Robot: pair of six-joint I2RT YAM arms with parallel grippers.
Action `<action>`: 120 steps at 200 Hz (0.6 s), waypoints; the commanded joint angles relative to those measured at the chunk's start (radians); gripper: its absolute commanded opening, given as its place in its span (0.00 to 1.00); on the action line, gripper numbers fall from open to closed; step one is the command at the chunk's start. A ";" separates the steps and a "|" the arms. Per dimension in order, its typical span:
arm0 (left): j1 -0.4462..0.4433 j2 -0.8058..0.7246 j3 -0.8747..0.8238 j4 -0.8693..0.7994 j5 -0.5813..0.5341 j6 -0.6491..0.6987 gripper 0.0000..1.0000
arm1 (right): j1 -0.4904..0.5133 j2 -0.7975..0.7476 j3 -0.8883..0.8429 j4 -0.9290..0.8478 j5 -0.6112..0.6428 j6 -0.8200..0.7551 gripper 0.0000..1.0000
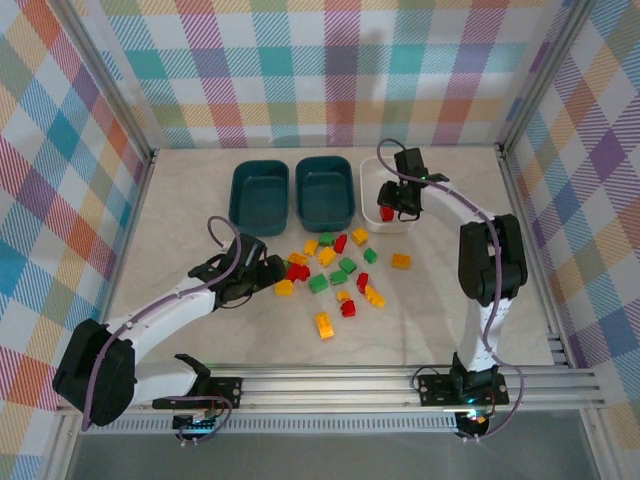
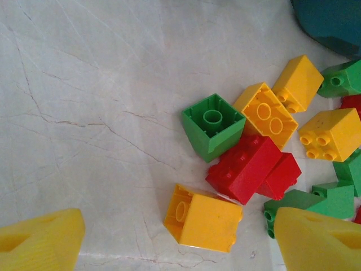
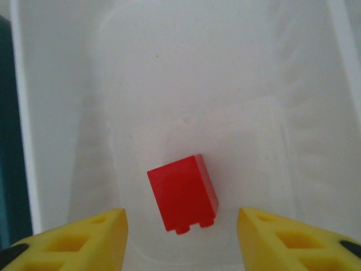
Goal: Sort the legos into containers by color
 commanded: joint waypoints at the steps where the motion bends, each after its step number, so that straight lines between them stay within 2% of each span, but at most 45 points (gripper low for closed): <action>1: 0.010 -0.025 0.009 -0.026 0.010 0.011 0.88 | 0.015 -0.127 -0.031 -0.011 0.031 -0.010 0.57; 29: 0.010 -0.025 -0.014 0.014 0.036 -0.007 0.88 | 0.064 -0.320 -0.275 0.015 0.089 0.037 0.59; 49: 0.009 -0.012 -0.026 0.040 0.070 -0.005 0.87 | 0.126 -0.435 -0.442 0.025 0.057 0.034 0.60; 86: 0.008 -0.021 -0.034 0.024 0.091 0.030 0.87 | 0.275 -0.580 -0.605 -0.063 -0.066 0.016 0.59; 120: 0.008 -0.078 -0.079 0.034 0.086 0.035 0.87 | 0.373 -0.612 -0.685 -0.125 -0.077 0.008 0.58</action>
